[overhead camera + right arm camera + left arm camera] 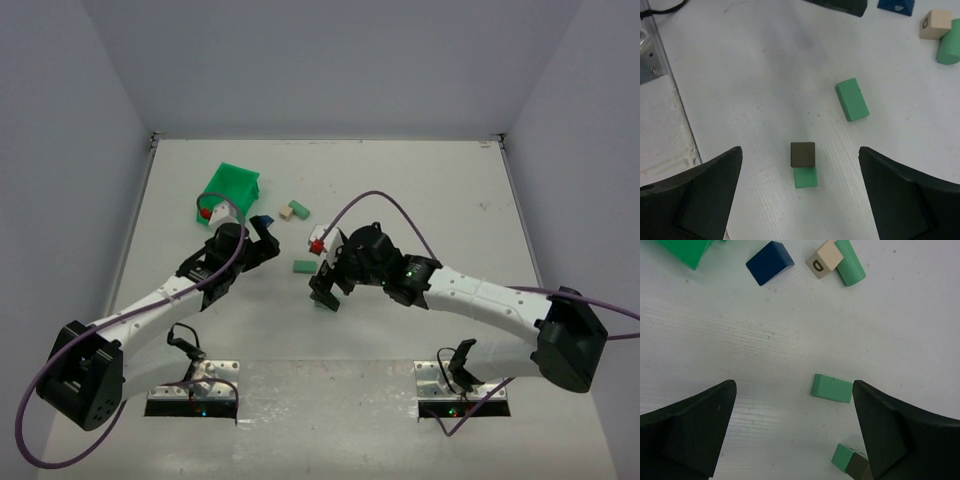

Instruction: Build the wood block tower

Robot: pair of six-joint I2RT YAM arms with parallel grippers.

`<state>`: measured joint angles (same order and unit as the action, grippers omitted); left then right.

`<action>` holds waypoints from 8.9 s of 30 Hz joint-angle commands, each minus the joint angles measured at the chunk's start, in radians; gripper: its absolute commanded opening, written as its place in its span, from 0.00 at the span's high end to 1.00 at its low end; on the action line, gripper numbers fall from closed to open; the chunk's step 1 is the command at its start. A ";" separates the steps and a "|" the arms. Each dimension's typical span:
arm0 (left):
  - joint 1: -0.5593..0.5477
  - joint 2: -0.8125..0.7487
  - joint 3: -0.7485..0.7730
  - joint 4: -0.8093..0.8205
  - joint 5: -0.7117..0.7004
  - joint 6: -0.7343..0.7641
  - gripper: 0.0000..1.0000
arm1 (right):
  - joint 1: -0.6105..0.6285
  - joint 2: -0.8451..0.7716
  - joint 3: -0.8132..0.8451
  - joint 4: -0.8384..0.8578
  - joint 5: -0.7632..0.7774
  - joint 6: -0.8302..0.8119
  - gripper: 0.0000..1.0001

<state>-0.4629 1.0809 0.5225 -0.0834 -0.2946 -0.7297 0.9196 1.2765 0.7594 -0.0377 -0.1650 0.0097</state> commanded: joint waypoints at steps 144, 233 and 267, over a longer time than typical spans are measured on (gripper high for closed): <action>0.000 -0.248 -0.067 -0.069 -0.180 -0.146 0.00 | 0.102 -0.022 -0.228 0.146 0.259 0.134 0.76; 0.000 0.116 -0.106 0.017 -0.204 -0.336 0.00 | 0.098 0.119 -0.139 0.102 0.145 -0.115 0.65; 0.000 0.114 -0.093 0.008 -0.215 -0.313 0.00 | 0.042 0.158 -0.124 0.111 0.107 -0.082 0.60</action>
<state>-0.4629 1.2152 0.4026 -0.0910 -0.4938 -1.0515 0.9695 1.4281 0.5991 0.0250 -0.0323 -0.0841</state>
